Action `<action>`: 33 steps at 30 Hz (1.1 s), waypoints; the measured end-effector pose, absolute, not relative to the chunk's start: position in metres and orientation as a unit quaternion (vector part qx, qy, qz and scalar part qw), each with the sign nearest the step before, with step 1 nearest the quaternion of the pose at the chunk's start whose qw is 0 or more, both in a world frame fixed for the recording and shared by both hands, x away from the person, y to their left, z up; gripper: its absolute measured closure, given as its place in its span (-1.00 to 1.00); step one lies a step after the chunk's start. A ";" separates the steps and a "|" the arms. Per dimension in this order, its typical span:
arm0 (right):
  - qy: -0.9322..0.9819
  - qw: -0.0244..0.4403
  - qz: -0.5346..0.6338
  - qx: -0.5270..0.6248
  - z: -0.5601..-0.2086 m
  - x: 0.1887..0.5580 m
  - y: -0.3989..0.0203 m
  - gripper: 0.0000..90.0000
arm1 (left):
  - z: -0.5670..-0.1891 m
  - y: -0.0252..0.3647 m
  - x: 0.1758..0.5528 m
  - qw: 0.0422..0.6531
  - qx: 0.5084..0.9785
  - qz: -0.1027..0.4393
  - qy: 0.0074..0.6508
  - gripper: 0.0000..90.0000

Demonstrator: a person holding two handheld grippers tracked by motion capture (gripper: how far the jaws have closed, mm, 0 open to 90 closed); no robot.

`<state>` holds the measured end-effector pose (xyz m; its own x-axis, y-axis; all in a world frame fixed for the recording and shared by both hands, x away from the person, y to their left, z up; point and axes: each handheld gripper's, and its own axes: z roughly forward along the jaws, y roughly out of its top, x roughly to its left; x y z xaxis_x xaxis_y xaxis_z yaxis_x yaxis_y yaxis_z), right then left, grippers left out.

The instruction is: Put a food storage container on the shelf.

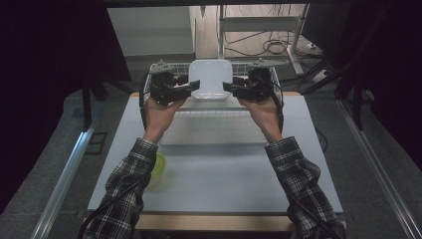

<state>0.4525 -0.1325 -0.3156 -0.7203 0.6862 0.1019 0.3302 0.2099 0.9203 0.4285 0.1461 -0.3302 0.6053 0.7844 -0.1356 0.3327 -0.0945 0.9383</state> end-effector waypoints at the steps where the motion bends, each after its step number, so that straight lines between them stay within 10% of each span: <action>1: 0.760 0.169 0.531 0.335 -0.316 0.453 -0.132 0.17 | -0.330 0.146 0.429 0.546 0.710 0.206 0.394 0.09; 33: 0.739 0.200 0.529 0.367 -0.313 0.471 -0.128 -0.07 | -0.325 0.144 0.458 0.511 0.706 0.228 0.435 -0.30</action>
